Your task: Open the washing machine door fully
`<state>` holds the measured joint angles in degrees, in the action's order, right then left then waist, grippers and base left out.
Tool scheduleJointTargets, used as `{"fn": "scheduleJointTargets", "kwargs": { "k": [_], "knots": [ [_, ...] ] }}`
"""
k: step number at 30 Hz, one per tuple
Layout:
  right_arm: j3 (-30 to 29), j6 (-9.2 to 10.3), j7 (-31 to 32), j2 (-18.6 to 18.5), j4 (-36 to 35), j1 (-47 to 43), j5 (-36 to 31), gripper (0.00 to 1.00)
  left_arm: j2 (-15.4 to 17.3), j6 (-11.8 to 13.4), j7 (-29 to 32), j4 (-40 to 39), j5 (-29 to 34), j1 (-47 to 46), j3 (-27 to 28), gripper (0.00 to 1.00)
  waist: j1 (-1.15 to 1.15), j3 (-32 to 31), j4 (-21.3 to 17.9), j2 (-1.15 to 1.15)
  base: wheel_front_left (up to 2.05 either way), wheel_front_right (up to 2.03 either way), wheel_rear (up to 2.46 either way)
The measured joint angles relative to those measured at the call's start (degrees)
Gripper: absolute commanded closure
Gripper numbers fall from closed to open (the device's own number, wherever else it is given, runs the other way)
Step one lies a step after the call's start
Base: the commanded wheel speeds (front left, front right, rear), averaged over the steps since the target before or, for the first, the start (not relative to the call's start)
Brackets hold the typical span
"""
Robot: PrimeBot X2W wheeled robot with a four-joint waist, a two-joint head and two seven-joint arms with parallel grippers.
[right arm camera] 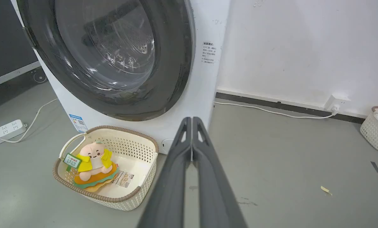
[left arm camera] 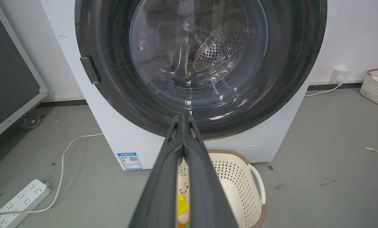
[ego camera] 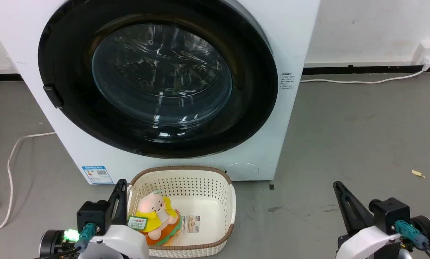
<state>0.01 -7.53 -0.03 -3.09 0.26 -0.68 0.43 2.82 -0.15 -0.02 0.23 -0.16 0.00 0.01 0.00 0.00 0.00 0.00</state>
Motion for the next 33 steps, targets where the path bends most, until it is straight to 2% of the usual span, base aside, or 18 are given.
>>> {"fn": "scheduleJointTargets", "kwargs": {
  "k": [33],
  "knots": [
    [0.01,0.0,0.0,0.0,0.0,0.0,0.0,1.0,0.0,0.0,0.01,0.0,0.0,0.0,0.02,1.0,0.0,0.0,0.0,0.0,0.0,0.0,0.0]
  ]
}}
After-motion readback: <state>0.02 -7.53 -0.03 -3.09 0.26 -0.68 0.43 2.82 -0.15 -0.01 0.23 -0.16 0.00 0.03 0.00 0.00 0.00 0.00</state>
